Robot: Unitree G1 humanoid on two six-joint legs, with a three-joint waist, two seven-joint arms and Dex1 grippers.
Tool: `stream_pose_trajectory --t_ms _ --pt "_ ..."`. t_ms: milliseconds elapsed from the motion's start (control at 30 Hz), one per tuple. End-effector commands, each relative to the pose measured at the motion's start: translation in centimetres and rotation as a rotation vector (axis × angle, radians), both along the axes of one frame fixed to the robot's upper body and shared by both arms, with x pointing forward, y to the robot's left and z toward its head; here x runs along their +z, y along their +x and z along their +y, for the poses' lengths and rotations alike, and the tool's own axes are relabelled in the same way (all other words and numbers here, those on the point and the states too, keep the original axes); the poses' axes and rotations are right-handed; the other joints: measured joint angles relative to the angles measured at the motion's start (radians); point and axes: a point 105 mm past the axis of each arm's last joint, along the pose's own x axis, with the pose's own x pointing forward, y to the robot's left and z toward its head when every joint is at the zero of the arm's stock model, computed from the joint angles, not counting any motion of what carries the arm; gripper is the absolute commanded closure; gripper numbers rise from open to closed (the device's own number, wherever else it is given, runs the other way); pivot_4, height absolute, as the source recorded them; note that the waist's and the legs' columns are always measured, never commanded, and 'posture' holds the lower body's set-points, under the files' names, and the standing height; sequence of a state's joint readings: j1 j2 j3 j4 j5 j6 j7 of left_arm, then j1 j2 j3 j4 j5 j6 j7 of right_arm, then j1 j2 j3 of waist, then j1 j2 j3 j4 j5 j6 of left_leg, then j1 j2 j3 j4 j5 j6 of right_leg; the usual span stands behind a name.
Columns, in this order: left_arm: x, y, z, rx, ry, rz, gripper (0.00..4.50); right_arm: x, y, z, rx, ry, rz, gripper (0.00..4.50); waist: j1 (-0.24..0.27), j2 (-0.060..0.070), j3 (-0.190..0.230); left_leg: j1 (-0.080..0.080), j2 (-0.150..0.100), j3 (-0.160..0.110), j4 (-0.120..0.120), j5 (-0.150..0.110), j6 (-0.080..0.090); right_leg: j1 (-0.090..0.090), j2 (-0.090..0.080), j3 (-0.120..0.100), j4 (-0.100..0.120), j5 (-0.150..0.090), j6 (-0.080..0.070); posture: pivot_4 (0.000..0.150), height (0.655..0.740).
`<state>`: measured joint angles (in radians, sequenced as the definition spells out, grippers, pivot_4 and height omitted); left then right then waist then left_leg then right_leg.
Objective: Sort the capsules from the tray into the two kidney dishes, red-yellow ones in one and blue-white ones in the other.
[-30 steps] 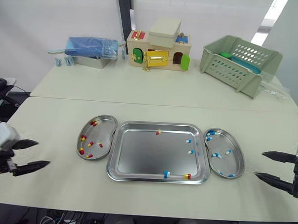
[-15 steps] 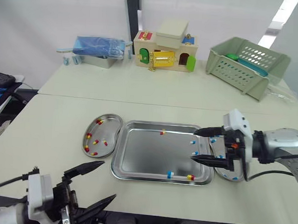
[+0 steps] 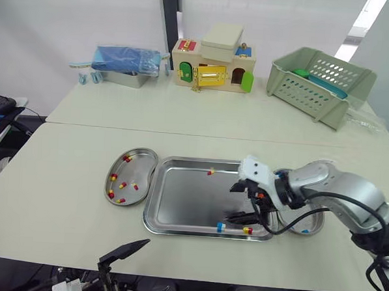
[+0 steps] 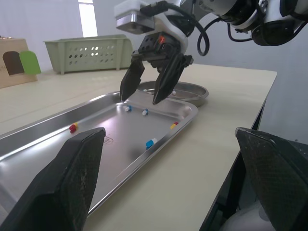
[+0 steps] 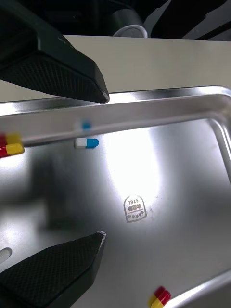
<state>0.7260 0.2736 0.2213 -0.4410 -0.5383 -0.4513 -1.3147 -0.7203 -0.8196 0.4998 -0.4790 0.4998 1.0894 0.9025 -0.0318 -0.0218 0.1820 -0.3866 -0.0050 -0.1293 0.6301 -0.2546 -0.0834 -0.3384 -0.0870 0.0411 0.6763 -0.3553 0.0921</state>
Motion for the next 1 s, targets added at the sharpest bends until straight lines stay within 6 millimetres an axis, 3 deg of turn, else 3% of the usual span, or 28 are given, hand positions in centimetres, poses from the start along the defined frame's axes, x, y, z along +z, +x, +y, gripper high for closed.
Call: stream_pose_trajectory --t_ms 33,100,167,333,1000 --pt "0.2 -0.1 -0.1 -0.006 0.002 -0.036 0.02 0.0 0.2 0.7 0.042 -0.049 -0.117 0.0 0.0 0.0 0.0 0.0 0.0 0.0 0.0 0.0 0.0 0.0 0.0 0.0 0.0 0.0 0.0 0.15 0.74" --pt "0.1 -0.1 -0.2 -0.009 0.007 -0.036 0.02 -0.4 0.4 0.7 0.057 -0.081 -0.154 0.0 -0.001 0.0 0.0 0.0 0.0 0.0 0.0 0.0 0.0 0.0 0.0 0.0 0.0 0.0 0.0 0.15 0.74" --pt "0.2 -0.1 -0.2 -0.006 0.004 -0.039 0.0 -0.5 0.6 1.0 0.063 -0.082 -0.168 0.38 -0.002 0.0 0.0 0.0 0.0 0.0 0.0 0.0 0.0 -0.001 0.0 0.0 0.001 0.0 0.0 0.15 0.74" --pt "0.5 0.4 -0.4 0.003 0.005 -0.047 0.0 -1.2 0.1 2.0 0.102 -0.1 -0.169 1.95 -0.002 0.0 0.0 0.0 0.0 -0.001 0.0 0.0 0.0 -0.001 0.0 0.0 0.001 0.0 0.0 0.15 0.74" --pt "1.3 1.6 -0.4 0.021 0.018 -0.038 0.0 -3.4 -0.5 2.1 0.163 -0.171 -0.176 1.95 -0.002 0.0 0.0 0.0 0.0 -0.001 0.0 0.0 0.0 -0.002 0.0 0.0 0.002 0.0 0.0 0.15 0.74"
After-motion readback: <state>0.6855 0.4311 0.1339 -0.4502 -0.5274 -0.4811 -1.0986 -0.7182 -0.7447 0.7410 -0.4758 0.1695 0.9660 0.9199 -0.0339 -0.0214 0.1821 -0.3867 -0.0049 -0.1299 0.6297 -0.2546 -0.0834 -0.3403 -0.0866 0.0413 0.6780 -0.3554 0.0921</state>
